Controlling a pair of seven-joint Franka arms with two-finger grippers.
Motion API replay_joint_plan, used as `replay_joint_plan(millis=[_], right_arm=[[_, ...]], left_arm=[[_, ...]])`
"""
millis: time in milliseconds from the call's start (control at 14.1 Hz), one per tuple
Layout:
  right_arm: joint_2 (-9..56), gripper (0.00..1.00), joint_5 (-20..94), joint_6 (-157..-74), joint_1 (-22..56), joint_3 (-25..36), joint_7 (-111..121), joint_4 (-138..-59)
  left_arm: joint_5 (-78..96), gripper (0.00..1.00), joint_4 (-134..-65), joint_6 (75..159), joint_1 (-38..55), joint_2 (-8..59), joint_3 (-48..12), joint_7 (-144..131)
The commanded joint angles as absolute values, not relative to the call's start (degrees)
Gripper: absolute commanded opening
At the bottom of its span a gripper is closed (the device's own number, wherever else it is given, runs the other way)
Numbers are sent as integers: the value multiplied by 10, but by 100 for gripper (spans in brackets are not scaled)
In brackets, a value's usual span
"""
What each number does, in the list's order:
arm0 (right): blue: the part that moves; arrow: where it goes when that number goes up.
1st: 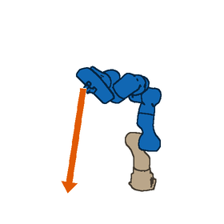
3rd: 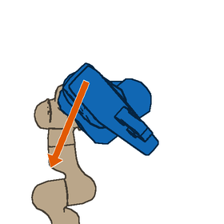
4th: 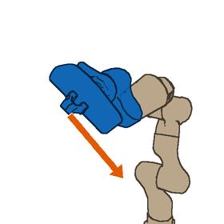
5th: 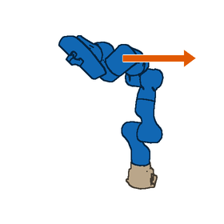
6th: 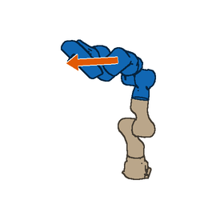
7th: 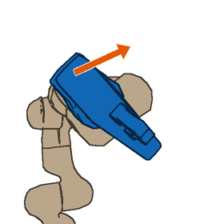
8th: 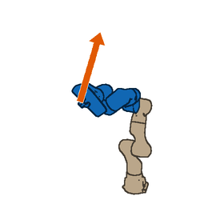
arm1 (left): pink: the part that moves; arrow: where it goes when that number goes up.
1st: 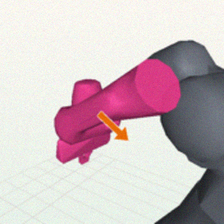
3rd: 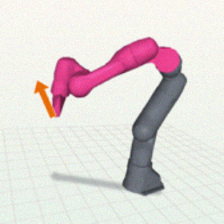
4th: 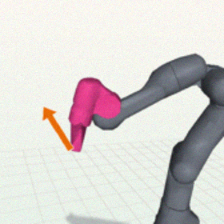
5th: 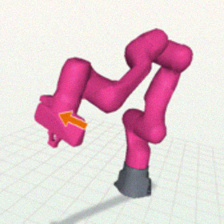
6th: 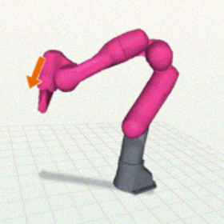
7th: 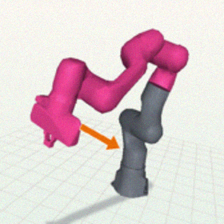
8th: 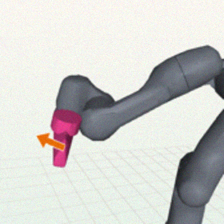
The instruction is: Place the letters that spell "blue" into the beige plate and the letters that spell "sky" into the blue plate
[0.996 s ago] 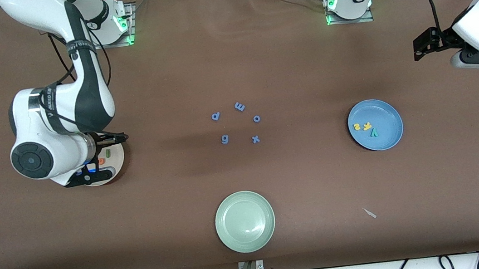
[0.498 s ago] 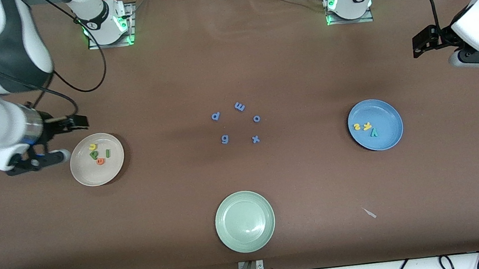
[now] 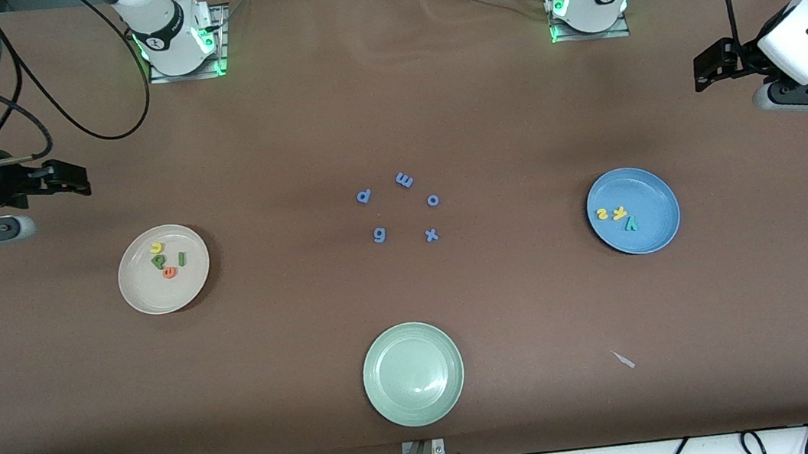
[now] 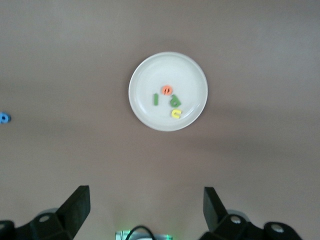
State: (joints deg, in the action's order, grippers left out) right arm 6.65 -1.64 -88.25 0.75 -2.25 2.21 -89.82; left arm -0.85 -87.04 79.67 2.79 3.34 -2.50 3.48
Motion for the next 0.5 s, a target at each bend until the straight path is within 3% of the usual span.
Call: replay_joint_plan(millis=[0,427], right_arm=[[5,100,-19,-940,-19,-37,-14,-956],[-7,100,-18,-920,-24,-35,-21,-949]], left_arm=[[-18,100,-852,778,32,40,-33,31],[-14,100,-850,749,23,37,-32,37]])
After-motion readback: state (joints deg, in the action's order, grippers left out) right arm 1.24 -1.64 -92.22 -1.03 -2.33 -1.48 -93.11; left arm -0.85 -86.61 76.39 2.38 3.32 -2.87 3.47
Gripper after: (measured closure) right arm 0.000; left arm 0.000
